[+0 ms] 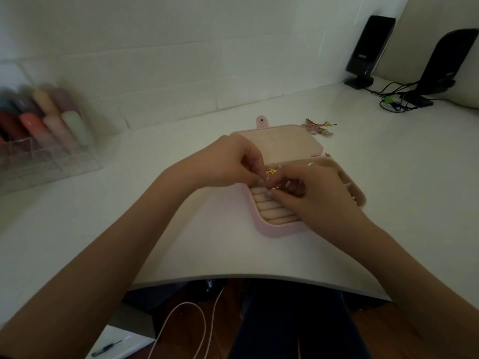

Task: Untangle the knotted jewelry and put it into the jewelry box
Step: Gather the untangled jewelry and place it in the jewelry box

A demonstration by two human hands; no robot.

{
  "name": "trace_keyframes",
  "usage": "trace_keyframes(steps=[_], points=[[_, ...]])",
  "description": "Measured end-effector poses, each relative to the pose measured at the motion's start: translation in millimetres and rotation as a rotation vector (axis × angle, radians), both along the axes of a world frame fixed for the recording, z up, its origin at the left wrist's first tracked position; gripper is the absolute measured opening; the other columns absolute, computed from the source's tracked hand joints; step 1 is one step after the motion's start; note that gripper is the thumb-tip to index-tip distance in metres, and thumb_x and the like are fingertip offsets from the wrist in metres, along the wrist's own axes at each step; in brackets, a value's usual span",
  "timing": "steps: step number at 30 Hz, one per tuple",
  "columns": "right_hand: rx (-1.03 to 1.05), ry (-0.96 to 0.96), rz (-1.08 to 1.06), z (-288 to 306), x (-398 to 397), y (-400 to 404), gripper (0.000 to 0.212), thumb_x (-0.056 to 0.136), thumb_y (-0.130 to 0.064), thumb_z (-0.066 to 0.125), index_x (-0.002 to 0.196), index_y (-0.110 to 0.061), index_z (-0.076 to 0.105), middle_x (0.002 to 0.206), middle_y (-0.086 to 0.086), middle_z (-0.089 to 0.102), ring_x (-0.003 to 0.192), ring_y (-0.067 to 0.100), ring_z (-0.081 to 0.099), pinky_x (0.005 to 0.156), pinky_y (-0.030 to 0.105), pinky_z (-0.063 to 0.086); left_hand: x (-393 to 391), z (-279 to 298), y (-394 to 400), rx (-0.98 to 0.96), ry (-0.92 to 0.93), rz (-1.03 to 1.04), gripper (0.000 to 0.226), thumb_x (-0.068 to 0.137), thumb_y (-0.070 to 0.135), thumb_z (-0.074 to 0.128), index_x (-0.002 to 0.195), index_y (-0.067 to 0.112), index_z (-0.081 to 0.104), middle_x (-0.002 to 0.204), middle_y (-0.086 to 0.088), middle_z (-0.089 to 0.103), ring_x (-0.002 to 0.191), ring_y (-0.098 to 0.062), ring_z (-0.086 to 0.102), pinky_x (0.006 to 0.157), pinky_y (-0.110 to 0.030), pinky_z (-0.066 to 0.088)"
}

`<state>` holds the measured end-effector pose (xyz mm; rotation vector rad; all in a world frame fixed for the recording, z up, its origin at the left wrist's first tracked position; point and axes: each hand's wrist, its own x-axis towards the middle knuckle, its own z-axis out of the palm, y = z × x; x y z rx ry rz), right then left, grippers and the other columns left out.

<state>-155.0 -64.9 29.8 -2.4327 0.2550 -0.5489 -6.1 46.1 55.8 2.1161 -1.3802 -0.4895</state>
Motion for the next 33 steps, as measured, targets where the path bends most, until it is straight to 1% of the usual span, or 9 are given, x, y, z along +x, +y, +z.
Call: trace_keyframes(steps=[3,7,11,14,19,22,27,30,33], points=[[-0.009,0.006,0.009,-1.0,0.9,0.1,0.008,0.078,-0.017,0.077,0.083,-0.022,0.074,0.069,-0.011,0.061,0.071,0.011,0.053,0.066,0.019,0.04,3.0,5.4,-3.8,0.053,0.081,0.008,0.016,0.072,0.011,0.081,0.072,0.023,0.07,0.064,0.012,0.065,0.06,0.002,0.055,0.066,-0.018,0.046],[-0.016,0.001,0.018,-0.7,1.5,-0.1,0.011,0.078,-0.015,0.077,0.086,-0.021,0.077,0.067,-0.019,0.058,0.074,0.009,0.054,0.068,0.014,0.04,6.4,12.3,-9.8,0.157,0.158,0.015,0.017,0.069,0.011,0.082,0.076,0.022,0.071,0.071,0.007,0.066,0.067,-0.005,0.057,0.071,-0.022,0.047],[-0.025,0.014,0.046,-0.7,-2.6,1.8,0.016,0.08,-0.015,0.075,0.095,-0.02,0.077,0.08,-0.009,0.066,0.073,0.007,0.057,0.074,0.009,0.041,9.2,17.1,-16.5,0.255,0.199,0.036,0.022,0.069,0.01,0.083,0.078,0.023,0.068,0.07,0.008,0.063,0.064,-0.004,0.056,0.062,-0.018,0.046],[-0.085,0.019,0.116,-3.7,-4.0,1.7,0.017,0.085,-0.016,0.07,0.1,-0.02,0.076,0.09,-0.003,0.071,0.077,0.011,0.061,0.074,0.019,0.045,11.0,19.0,-17.9,0.284,0.2,0.026,0.022,0.07,0.009,0.083,0.077,0.023,0.068,0.07,0.009,0.063,0.055,0.004,0.055,0.057,-0.013,0.044],[0.028,0.041,0.142,-3.9,-6.4,-1.5,0.017,0.09,-0.025,0.063,0.094,-0.018,0.078,0.084,-0.005,0.07,0.076,0.011,0.062,0.073,0.034,0.048,11.2,21.3,-16.5,0.296,0.193,0.001,0.023,0.069,0.007,0.082,0.081,0.022,0.068,0.075,0.007,0.066,0.055,0.007,0.055,0.062,-0.011,0.045],[0.065,0.002,0.128,0.2,-6.8,-6.7,0.015,0.09,-0.029,0.062,0.082,-0.029,0.075,0.068,-0.014,0.063,0.066,0.006,0.057,0.061,0.021,0.043,10.4,22.1,-16.4,0.301,0.197,-0.009,0.025,0.069,0.007,0.083,0.082,0.022,0.068,0.075,0.008,0.066,0.057,0.006,0.056,0.063,-0.014,0.045],[0.295,-0.071,-0.044,19.0,-8.2,-32.2,0.014,0.09,-0.029,0.061,0.087,-0.031,0.074,0.077,-0.009,0.07,0.071,0.004,0.062,0.07,0.023,0.049,13.5,23.3,-13.3,0.294,0.226,-0.018,0.027,0.068,0.003,0.082,0.082,0.022,0.069,0.077,0.007,0.068,0.064,0.001,0.059,0.072,-0.022,0.05],[0.246,-0.142,-0.204,24.2,-5.5,-64.9,0.014,0.092,-0.025,0.06,0.091,-0.032,0.071,0.082,-0.012,0.069,0.07,-0.005,0.058,0.073,0.02,0.047,16.5,24.2,-9.8,0.272,0.243,-0.004,0.025,0.071,0.004,0.08,0.085,0.022,0.07,0.084,0.002,0.07,0.074,-0.005,0.062,0.072,-0.022,0.051],[0.103,-0.087,-0.353,23.6,0.0,-104.2,0.014,0.091,-0.024,0.063,0.102,-0.027,0.071,0.093,-0.004,0.07,0.073,0.003,0.056,0.068,0.014,0.043,19.2,20.8,-8.9,0.208,0.249,0.043,0.02,0.074,0.006,0.078,0.084,0.021,0.07,0.091,-0.003,0.072,0.075,-0.005,0.061,0.066,-0.018,0.048]])
